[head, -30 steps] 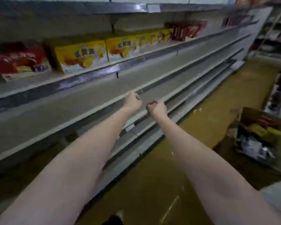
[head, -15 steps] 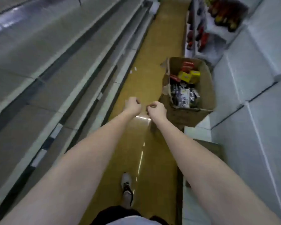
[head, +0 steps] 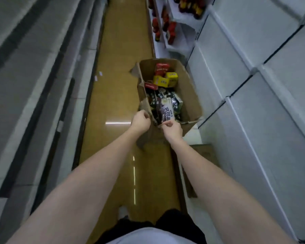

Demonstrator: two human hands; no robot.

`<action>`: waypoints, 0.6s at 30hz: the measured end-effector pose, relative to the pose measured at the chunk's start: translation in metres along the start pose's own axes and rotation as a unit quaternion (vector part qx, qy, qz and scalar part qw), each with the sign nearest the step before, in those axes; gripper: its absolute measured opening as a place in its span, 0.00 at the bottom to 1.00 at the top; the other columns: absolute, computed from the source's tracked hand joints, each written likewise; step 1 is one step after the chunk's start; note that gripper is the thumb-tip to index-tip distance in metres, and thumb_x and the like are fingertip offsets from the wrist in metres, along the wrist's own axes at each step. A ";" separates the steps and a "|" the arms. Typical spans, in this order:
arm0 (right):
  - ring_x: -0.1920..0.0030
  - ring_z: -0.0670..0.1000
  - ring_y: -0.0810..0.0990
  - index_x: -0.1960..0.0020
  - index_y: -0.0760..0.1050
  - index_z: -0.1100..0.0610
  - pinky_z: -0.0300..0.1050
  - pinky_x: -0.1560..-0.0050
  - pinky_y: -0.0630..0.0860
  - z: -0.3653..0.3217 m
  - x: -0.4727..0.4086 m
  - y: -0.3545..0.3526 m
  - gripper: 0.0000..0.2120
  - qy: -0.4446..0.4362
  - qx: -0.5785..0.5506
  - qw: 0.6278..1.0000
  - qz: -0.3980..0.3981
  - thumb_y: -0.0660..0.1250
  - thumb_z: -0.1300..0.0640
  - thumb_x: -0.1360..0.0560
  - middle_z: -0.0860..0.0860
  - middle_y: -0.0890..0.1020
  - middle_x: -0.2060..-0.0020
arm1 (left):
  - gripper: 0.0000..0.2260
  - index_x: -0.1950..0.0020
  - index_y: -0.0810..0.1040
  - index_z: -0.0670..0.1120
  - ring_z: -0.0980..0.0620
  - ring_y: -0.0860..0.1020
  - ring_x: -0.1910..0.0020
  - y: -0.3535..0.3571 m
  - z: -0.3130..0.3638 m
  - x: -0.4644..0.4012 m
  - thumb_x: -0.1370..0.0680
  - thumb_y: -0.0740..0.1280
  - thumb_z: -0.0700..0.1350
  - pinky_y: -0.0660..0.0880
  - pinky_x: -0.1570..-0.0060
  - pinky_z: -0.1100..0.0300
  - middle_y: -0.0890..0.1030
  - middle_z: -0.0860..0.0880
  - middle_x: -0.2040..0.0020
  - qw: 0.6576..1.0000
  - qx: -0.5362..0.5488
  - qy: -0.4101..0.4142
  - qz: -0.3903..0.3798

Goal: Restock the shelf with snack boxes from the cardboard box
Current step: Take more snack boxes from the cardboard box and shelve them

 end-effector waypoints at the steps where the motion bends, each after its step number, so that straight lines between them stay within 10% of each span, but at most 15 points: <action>1: 0.52 0.53 0.80 0.51 0.80 0.52 0.44 0.56 0.75 0.000 -0.010 -0.004 0.04 0.003 -0.005 1.000 0.005 0.66 0.57 0.21 0.50 0.82 0.53 | 0.07 0.46 0.78 0.44 0.42 0.79 0.46 0.006 0.008 -0.009 0.22 0.64 0.40 0.78 0.44 0.49 0.81 0.42 0.46 1.000 -0.004 0.003 -0.005; 18: 0.48 0.53 0.77 0.43 0.78 0.56 0.42 0.51 0.71 0.040 -0.274 0.000 0.08 0.104 0.050 0.989 -0.093 0.65 0.60 0.21 0.52 0.80 0.44 | 0.16 0.31 0.72 0.42 0.42 0.77 0.42 0.159 0.011 -0.224 0.20 0.60 0.40 0.74 0.44 0.56 0.77 0.41 0.38 0.980 0.045 -0.179 -0.075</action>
Point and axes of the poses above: each hand's wrist, its own x-axis away from the middle knuckle, its own y-axis out of the palm, z = x × y, the point moved 10 cm from there along -x, towards the middle knuckle
